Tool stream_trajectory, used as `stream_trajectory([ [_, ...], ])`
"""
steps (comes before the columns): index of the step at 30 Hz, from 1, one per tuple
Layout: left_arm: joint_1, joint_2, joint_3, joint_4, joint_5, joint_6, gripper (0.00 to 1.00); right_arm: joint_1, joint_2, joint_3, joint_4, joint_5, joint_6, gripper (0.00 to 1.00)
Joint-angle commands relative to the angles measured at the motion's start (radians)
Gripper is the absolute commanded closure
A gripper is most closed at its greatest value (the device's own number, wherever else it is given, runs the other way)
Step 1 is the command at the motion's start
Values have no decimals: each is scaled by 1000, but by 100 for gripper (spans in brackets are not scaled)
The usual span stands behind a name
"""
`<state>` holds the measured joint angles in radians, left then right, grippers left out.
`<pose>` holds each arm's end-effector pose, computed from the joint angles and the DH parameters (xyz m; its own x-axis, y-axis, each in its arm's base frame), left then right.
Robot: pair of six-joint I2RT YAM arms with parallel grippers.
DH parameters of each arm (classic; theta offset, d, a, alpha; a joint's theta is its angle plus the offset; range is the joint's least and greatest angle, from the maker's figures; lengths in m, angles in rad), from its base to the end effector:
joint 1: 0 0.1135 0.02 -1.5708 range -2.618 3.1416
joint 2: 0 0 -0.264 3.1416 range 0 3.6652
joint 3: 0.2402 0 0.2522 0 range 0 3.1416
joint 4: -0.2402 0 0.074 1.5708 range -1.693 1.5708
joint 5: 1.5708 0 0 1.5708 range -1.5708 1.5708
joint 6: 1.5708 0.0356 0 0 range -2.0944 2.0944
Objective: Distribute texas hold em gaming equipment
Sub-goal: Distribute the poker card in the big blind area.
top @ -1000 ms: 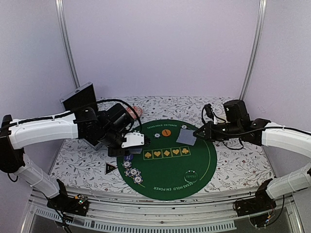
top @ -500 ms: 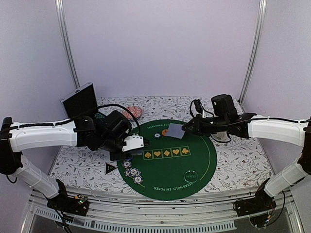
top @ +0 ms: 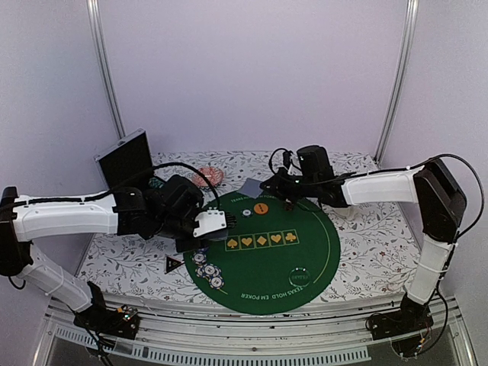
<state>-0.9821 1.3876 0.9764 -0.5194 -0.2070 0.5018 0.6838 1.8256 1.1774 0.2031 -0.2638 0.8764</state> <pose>0.1646 -0.2333 0.2429 -0.0317 0.8953 -0.4444 0.8680 0.2451 0.4318 0.3165 0.2699 0.2223 -0.8224 0.2868 -0.4913 -0.2506 0.5928 0.7654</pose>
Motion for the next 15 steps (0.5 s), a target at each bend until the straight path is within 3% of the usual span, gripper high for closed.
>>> stream_trajectory([
  [1, -17, -45, -22, 51, 0, -9, 51, 21, 113, 102, 87, 16, 65, 98],
  [15, -14, -79, -46, 68, -12, 3, 51, 79, 382, 268, 151, -1, 176, 98],
])
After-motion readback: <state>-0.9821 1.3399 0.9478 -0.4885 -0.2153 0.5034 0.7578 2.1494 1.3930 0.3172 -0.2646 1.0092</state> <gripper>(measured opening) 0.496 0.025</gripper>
